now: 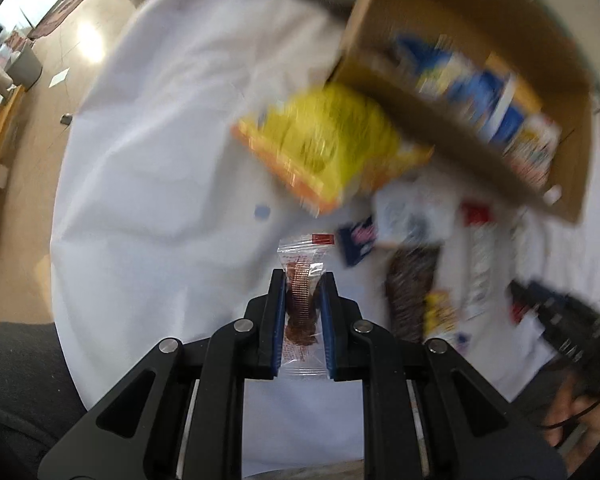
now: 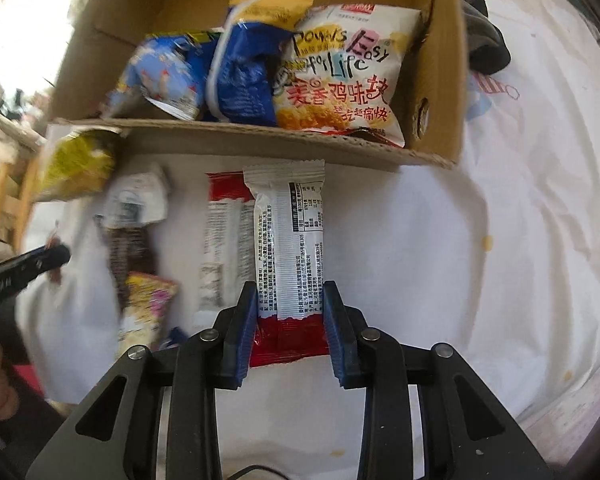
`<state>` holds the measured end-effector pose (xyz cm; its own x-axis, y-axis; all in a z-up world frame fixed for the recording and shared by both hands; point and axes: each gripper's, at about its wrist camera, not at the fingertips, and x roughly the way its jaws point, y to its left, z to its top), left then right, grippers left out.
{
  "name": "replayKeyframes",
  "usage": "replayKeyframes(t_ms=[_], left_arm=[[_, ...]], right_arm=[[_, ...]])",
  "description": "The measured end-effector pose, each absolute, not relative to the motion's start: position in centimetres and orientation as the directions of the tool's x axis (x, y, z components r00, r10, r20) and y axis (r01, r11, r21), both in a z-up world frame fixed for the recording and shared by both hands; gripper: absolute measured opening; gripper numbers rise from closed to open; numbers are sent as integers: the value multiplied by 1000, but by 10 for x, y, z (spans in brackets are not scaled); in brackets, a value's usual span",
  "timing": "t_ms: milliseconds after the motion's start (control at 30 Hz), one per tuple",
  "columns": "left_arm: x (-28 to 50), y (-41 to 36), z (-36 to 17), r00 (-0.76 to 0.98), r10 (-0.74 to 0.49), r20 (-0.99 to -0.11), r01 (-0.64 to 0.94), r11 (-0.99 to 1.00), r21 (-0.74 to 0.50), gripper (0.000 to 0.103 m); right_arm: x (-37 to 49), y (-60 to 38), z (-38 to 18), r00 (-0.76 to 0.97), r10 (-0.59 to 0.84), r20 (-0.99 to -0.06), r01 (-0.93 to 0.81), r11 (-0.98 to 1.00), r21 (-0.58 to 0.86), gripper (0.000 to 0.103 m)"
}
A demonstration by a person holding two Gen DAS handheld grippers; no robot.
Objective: Organize snacks
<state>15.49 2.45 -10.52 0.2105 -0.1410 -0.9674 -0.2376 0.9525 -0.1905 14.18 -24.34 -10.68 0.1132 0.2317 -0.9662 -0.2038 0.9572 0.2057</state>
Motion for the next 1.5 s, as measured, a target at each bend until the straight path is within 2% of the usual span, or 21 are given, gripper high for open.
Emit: replayKeyframes(t_ms=[133, 367, 500, 633, 800, 1000, 1500], left_arm=[[149, 30, -74, 325, -160, -932, -219, 946, -239, 13], [134, 29, -59, 348, -161, -924, -197, 951, -240, 13], [118, 17, -55, 374, -138, -917, -156, 965, -209, 13], [111, 7, -30, 439, -117, -891, -100, 979, -178, 13], [128, 0, -6, 503, -97, -859, -61, 987, -147, 13], [166, -7, 9, 540, -80, -838, -18, 994, -107, 13], [254, -26, -20, 537, -58, -842, 34, 998, -47, 13]], right_arm=[[126, -244, -86, 145, 330, -933, -209, 932, 297, 33], [119, -247, -66, 166, 439, -883, -250, 885, 392, 33], [114, -243, -47, 211, 499, -841, -302, 851, 429, 33], [119, -241, -28, 309, 532, -788, -335, 836, 434, 33], [131, -246, -9, 391, 542, -744, -322, 838, 441, 33], [154, -254, -12, 416, 524, -743, -274, 852, 447, 33], [239, -256, -31, 462, 470, -752, -190, 881, 434, 33]])
